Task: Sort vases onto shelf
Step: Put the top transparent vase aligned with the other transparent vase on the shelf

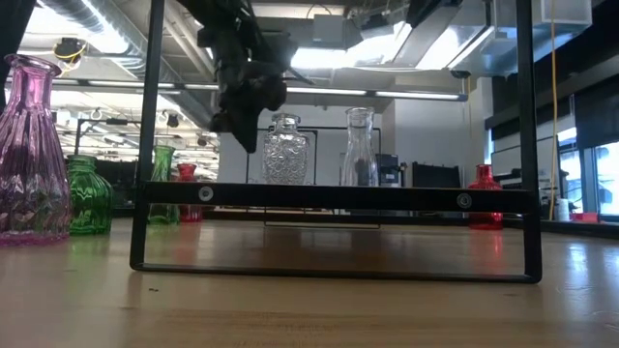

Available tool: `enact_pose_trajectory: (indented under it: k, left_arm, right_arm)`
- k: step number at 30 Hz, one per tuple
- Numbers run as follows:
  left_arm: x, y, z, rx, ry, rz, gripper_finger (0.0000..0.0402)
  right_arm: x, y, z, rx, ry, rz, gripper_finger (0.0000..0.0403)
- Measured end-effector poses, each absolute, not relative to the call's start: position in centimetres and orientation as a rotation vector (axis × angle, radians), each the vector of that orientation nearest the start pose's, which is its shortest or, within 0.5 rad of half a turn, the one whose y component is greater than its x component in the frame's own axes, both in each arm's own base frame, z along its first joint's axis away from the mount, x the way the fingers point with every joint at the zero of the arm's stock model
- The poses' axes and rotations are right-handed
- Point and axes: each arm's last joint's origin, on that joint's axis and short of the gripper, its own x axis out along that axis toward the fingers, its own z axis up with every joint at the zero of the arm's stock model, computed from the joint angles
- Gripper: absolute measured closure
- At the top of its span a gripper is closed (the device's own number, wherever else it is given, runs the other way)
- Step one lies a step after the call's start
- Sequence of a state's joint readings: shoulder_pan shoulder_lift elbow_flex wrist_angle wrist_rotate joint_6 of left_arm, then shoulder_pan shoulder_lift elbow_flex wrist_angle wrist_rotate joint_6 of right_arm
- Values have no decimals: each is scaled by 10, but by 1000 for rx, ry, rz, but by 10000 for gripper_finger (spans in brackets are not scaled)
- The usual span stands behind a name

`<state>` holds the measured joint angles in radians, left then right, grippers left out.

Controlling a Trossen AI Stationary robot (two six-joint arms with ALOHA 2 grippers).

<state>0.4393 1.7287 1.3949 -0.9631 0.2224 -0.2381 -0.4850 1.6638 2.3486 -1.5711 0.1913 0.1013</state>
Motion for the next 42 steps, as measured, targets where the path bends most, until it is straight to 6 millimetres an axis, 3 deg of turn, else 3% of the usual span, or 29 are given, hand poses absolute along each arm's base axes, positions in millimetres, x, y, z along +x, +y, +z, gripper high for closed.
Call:
enact_pose_trajectory:
  k: [25, 42]
  left_arm:
    - [327, 142, 256, -659, 1007, 292, 401]
    - [327, 146, 255, -580, 1001, 438, 401]
  right_arm:
    - [225, -125, 493, 221, 862, -675, 326]
    - [225, -125, 493, 221, 862, -675, 326]
